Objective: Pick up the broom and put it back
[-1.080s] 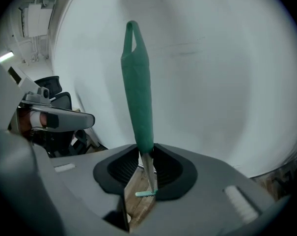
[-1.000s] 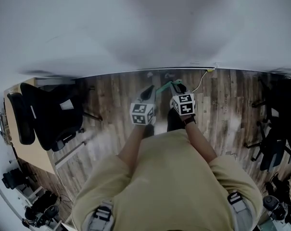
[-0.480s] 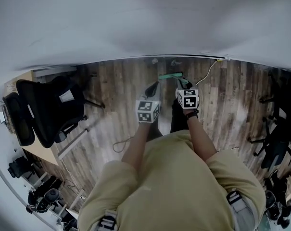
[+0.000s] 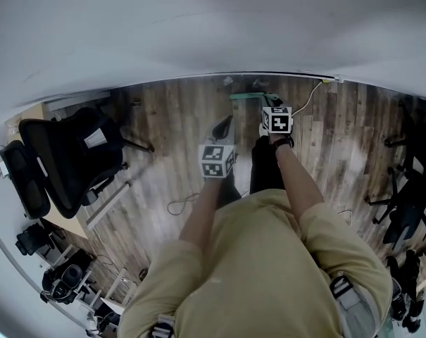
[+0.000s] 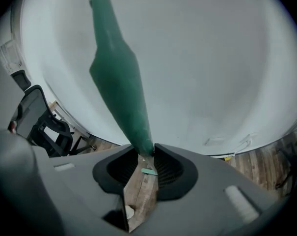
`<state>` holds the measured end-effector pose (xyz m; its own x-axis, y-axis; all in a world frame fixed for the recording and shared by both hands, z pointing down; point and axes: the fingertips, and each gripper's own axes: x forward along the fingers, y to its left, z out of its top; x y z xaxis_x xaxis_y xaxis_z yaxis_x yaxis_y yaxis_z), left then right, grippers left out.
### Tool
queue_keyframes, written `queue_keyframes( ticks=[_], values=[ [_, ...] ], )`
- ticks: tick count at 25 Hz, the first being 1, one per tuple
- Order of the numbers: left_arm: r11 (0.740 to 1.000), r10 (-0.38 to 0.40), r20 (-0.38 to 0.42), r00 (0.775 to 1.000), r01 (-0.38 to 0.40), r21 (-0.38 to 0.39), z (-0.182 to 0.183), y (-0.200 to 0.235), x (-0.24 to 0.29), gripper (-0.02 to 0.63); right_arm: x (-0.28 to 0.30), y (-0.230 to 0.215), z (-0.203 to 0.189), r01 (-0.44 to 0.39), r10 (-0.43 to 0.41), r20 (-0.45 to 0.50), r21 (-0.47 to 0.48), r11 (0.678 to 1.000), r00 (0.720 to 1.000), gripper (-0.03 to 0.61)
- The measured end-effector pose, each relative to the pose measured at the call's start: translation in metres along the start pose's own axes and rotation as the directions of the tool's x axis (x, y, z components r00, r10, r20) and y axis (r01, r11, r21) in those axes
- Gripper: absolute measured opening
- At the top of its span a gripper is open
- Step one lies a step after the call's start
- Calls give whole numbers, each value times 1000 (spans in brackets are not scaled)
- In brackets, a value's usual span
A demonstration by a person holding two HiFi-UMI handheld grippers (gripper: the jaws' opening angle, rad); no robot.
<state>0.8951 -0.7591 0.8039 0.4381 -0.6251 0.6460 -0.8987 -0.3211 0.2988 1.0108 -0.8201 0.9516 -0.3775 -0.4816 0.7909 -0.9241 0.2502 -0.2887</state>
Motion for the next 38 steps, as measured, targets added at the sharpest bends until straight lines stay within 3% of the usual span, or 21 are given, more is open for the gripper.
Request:
queue_keyframes(
  ticks=[9,18,20,23,25,30,33,36,38],
  values=[
    [1000,25,-1,1000,-25,-20,1,0,4,3,53,-2,59,-99,100,19,-19,995,995,107],
    [998,49,10,999,-49,-30,-1,2,-7,2,68,-8,82,-139,138,34,9,990,990,119],
    [998,50,20,999,-49,-36,2,2,-10,2,60,-7,87,-143,142,43,29,989,989,211],
    [997,56,36,998,-55,-48,11,4,-23,2,45,-4,84,-137,136,27,80,987,990,434],
    [998,52,51,997,-50,-43,18,0,-33,2,34,-6,77,-145,142,34,123,982,989,466],
    [1000,18,52,998,-18,-2,17,-9,-37,2,22,-41,65,-117,109,61,156,981,992,407],
    [999,39,26,999,-39,-20,2,1,-36,2,25,-52,66,-109,98,76,154,982,992,302],
    [998,50,1,999,-50,-42,-12,2,-34,2,32,-62,73,-82,70,90,130,988,993,107],
    [998,49,-18,999,-50,-44,-20,1,-30,2,38,-62,78,-80,71,88,96,992,994,103]
  ],
)
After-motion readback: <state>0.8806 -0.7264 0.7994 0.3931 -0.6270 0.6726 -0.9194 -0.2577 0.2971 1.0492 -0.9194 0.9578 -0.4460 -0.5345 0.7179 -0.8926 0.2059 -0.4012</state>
